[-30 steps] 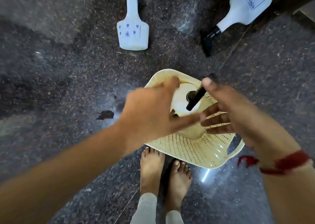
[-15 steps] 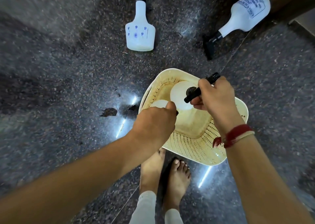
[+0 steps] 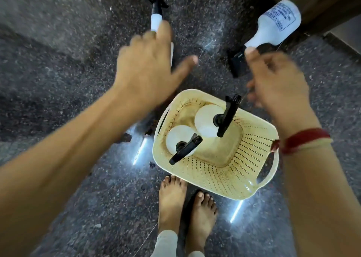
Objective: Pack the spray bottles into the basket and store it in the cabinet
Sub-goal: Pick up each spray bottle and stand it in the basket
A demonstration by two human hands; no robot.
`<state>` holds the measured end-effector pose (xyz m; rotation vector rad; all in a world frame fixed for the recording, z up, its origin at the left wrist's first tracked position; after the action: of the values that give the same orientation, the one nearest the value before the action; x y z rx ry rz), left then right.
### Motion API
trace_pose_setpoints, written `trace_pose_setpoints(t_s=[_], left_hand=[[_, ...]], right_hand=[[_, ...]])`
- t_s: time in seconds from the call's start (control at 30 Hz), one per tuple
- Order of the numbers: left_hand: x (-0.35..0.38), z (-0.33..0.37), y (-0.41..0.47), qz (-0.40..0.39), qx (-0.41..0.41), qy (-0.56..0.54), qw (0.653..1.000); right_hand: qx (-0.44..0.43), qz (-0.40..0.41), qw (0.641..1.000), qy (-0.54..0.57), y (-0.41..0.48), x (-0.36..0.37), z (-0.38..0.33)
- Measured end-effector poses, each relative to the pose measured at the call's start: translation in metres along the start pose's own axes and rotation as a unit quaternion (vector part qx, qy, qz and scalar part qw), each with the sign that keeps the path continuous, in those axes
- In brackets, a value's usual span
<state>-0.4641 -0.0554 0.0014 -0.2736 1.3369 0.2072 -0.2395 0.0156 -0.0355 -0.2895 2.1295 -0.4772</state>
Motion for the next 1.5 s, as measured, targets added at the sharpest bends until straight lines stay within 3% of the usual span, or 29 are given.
trace_pose_setpoints(t_s=[0.07,0.13,0.27,0.33,0.47,0.63,0.73,0.9,1.03,1.17,1.27,1.37,1.5], left_hand=[[0.020,-0.015,0.035,-0.009,-0.043,0.002,0.999],[0.058,-0.031,0.055,-0.076,-0.086,0.001,0.993],[0.118,-0.070,0.072,-0.132,-0.202,-0.043,0.969],[0.137,-0.086,0.078,-0.146,-0.263,-0.074,0.951],[0.160,-0.101,0.085,-0.155,-0.311,-0.126,0.929],[0.167,-0.105,0.102,-0.132,-0.316,-0.161,0.926],[0.165,-0.107,0.112,-0.150,-0.348,-0.160,0.911],[0.166,-0.107,0.116,-0.193,-0.368,-0.164,0.894],[0.173,-0.103,0.109,-0.235,-0.324,-0.114,0.909],[0.176,-0.094,0.100,-0.227,-0.261,-0.049,0.937],[0.168,-0.091,0.088,-0.182,-0.214,-0.037,0.959],[0.155,-0.091,0.074,-0.143,-0.173,-0.143,0.964],[0.109,-0.082,0.054,-0.108,-0.135,-0.248,0.953]], right_hand=[[-0.023,0.031,0.999,0.035,0.038,0.002,-0.008],[-0.035,0.026,0.999,0.010,0.071,0.019,-0.007],[-0.067,0.040,0.985,-0.153,0.117,0.037,0.006],[-0.145,0.000,0.940,-0.309,0.133,0.047,0.012],[-0.274,-0.052,0.804,-0.526,0.150,0.058,0.027],[-0.320,-0.030,0.717,-0.618,0.157,0.063,0.027],[-0.337,-0.020,0.692,-0.638,0.160,0.073,0.024],[-0.325,-0.024,0.687,-0.650,0.166,0.085,0.023],[-0.297,-0.030,0.687,-0.662,0.175,0.080,0.021],[-0.307,-0.044,0.692,-0.652,0.177,0.076,0.021],[-0.314,-0.026,0.756,-0.573,0.170,0.060,0.023],[-0.289,0.012,0.831,-0.476,0.156,0.033,0.027],[-0.260,0.059,0.897,-0.352,0.117,-0.010,0.020]])
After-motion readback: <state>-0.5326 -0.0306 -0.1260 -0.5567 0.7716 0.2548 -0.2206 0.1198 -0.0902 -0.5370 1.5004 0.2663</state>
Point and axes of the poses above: each hand's wrist, its own y-axis towards the middle knuckle, its own x-axis out of the palm, z = x × y, the point moved 8 cm from there along y, towards the middle knuckle
